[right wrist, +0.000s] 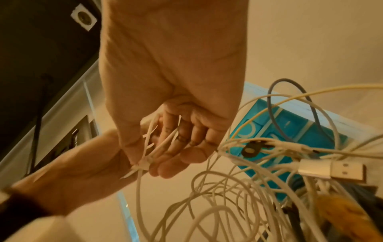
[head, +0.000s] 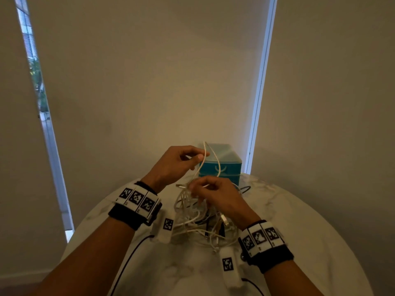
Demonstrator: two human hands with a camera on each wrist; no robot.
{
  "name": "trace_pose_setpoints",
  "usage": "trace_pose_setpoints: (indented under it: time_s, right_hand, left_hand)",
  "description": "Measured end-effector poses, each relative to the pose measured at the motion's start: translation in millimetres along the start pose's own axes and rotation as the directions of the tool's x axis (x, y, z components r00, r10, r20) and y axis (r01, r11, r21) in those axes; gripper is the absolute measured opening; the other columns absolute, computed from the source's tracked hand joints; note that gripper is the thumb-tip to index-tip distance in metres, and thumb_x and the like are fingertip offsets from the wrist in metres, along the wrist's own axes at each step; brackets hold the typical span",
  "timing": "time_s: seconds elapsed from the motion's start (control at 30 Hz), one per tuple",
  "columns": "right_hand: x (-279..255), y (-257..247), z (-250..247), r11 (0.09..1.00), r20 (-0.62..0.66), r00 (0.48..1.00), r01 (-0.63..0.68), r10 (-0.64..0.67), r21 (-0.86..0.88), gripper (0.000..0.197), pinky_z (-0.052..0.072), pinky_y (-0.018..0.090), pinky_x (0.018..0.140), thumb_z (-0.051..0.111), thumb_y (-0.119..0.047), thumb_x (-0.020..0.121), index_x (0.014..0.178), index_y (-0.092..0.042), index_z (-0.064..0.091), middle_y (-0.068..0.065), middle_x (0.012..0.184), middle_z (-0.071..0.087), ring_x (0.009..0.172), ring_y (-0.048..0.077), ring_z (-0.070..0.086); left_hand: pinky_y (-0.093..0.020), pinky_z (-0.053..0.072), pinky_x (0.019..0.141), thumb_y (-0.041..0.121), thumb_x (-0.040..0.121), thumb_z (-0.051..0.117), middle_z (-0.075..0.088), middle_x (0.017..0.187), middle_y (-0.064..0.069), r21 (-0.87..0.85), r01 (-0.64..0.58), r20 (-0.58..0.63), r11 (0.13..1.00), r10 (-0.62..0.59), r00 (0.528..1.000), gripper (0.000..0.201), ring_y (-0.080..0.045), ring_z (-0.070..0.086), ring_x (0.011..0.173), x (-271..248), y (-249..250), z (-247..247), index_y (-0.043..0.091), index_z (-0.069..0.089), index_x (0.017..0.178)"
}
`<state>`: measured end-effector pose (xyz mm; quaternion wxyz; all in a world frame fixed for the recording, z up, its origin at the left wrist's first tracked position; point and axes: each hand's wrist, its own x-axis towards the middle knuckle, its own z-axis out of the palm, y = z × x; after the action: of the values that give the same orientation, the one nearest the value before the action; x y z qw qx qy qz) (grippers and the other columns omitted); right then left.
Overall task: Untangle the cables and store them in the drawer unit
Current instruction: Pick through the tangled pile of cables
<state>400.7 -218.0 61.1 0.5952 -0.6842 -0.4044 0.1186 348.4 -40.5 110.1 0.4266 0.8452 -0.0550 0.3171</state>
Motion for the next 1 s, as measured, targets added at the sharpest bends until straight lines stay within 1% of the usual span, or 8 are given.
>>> trace_pose_setpoints:
  time_s: [0.13,0.23,0.33,0.47,0.57,0.7,0.87,1.0]
  right_hand:
    - [5.4,2.4,19.0,0.995,0.006,1.000,-0.021,0.022,-0.096,0.016,0.055,0.021,0.064,0.074,-0.037,0.099,0.106,-0.024,0.081,-0.002,0.089,0.082,0.074,0.012,0.076]
    - [7.9,-1.2,17.2,0.991,-0.114,0.993,0.003,0.013,0.136,0.019,0.059,0.029,0.063,0.065,-0.026,0.104,0.104,-0.012,0.078,0.009,0.094,0.080,0.083,0.025,0.079]
    - [11.6,-11.1,1.8,0.926,-0.202,0.978,0.039,0.041,0.376,0.023,0.061,0.031,0.070,0.061,-0.025,0.107,0.108,-0.005,0.073,0.018,0.099,0.079,0.090,0.029,0.080]
    - [15.2,-12.4,-8.5,0.881,-0.243,0.969,0.072,0.050,0.467,0.031,0.064,0.033,0.077,0.063,-0.028,0.106,0.118,0.000,0.068,0.015,0.106,0.080,0.099,0.027,0.080]
    - [14.7,1.0,-18.9,0.861,-0.367,0.928,0.136,0.063,0.491,0.026,0.064,0.033,0.081,0.063,-0.026,0.106,0.120,-0.004,0.067,0.009,0.110,0.081,0.106,0.023,0.078]
    - [15.6,15.1,-38.6,0.799,-0.471,0.879,0.237,0.066,0.553,0.016,0.060,0.035,0.089,0.062,-0.005,0.104,0.115,-0.010,0.071,0.006,0.118,0.080,0.112,0.021,0.075]
    - [8.7,0.5,-37.2,0.753,-0.324,0.943,0.155,0.081,0.639,0.034,0.055,0.036,0.072,0.035,0.014,0.083,0.089,-0.004,0.063,0.007,0.068,0.060,0.063,0.023,0.060]
    - [7.8,-3.7,-21.0,0.891,-0.164,0.985,0.023,0.058,0.453,0.029,0.030,0.025,0.045,0.040,0.005,0.080,0.089,0.000,0.067,0.007,0.065,0.049,0.044,0.012,0.033]
  left_hand:
    - [-0.015,0.055,0.082,0.020,0.103,0.069,0.081,0.102,0.008,0.035,0.000,0.049,0.999,-0.002,0.999,0.020,0.000,0.071,0.087,-2.9,13.7,0.5,0.022,0.081,0.119]
    - [-0.026,0.057,0.084,0.031,0.104,0.066,0.078,0.110,0.019,0.107,0.012,-0.067,0.994,-0.005,0.998,0.020,-0.005,0.069,0.094,-6.8,13.9,-7.8,0.033,0.080,0.119]
    - [-0.021,0.053,0.081,0.046,0.108,0.055,0.075,0.117,0.018,0.012,0.091,-0.149,0.996,-0.089,0.985,0.028,-0.001,0.067,0.097,-21.4,5.5,-15.9,0.038,0.074,0.127]
    - [-0.025,0.048,0.077,0.071,0.101,0.040,0.069,0.123,0.015,-0.005,0.242,-0.111,0.970,-0.241,0.964,0.051,-0.007,0.067,0.105,-47.9,-14.3,-10.0,0.041,0.062,0.137]
    - [-0.023,0.049,0.078,0.089,0.085,0.047,0.065,0.124,0.017,0.242,0.299,-0.005,0.923,-0.307,0.952,0.069,-0.005,0.065,0.105,-78.2,-40.2,-11.1,0.040,0.060,0.131]
    - [-0.029,0.059,0.080,0.076,0.080,0.065,0.072,0.110,0.023,0.371,0.329,0.141,0.868,-0.403,0.905,0.049,-0.001,0.069,0.092,-110.8,-62.3,-24.9,0.039,0.074,0.110]
    - [-0.038,0.066,0.072,0.050,0.093,0.073,0.079,0.090,0.011,0.243,0.309,0.042,0.920,-0.328,0.944,0.023,-0.013,0.077,0.074,-91.6,-52.9,-41.0,0.028,0.081,0.095]
    - [-0.025,0.060,0.066,0.056,0.089,0.076,0.079,0.079,0.008,0.265,0.262,-0.202,0.928,-0.212,0.956,0.031,-0.012,0.074,0.065,-65.2,-29.2,-54.1,0.025,0.081,0.089]
